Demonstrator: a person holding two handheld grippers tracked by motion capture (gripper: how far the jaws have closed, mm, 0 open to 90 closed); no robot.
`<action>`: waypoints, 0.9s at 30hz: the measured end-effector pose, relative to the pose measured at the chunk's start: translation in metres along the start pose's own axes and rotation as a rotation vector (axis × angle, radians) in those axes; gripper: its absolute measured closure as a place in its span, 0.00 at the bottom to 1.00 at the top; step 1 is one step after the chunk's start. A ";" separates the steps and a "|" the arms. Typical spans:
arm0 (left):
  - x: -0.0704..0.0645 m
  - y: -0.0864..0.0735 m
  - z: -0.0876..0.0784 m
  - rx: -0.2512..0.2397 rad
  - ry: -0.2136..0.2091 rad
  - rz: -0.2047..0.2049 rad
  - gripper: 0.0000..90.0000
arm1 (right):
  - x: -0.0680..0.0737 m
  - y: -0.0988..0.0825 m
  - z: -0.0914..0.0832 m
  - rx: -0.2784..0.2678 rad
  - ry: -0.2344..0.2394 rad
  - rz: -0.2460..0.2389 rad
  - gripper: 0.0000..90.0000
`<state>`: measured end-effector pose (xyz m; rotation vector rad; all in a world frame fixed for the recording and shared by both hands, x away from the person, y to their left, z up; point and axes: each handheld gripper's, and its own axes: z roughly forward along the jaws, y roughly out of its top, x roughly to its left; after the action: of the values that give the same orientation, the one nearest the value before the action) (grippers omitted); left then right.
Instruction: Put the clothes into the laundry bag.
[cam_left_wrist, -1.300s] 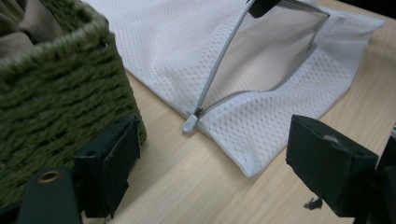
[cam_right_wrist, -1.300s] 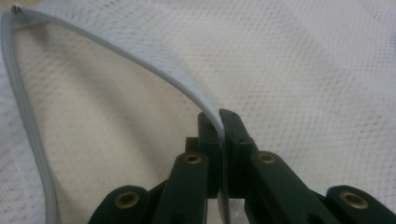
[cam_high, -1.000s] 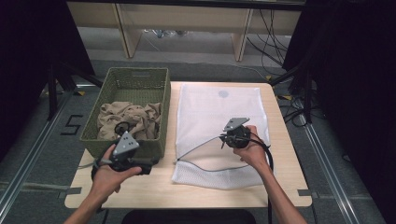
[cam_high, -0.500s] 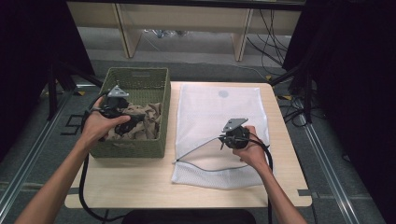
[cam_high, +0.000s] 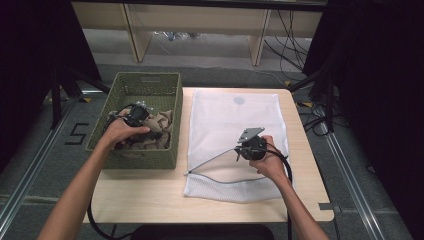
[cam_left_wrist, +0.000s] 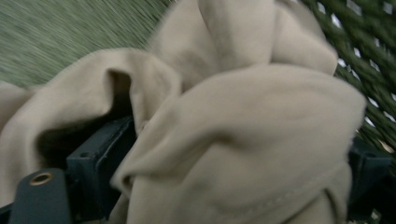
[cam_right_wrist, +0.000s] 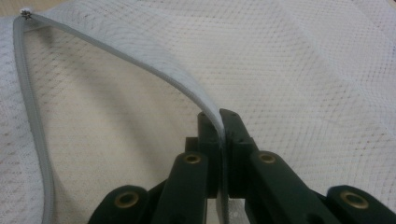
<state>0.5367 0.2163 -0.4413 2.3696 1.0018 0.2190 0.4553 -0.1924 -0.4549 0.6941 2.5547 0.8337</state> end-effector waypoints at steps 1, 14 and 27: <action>-0.001 -0.001 0.002 0.006 -0.010 0.016 0.15 | 0.000 0.000 0.000 0.000 0.000 0.000 0.98; -0.013 -0.002 0.031 0.096 0.132 0.203 0.50 | 0.000 0.000 0.000 -0.001 -0.001 -0.007 0.98; -0.004 0.008 0.015 0.037 0.125 -0.022 0.25 | -0.002 -0.001 0.002 0.005 -0.005 -0.008 0.98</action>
<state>0.5444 0.2023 -0.4494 2.4015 1.0978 0.3462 0.4568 -0.1935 -0.4567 0.6869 2.5539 0.8220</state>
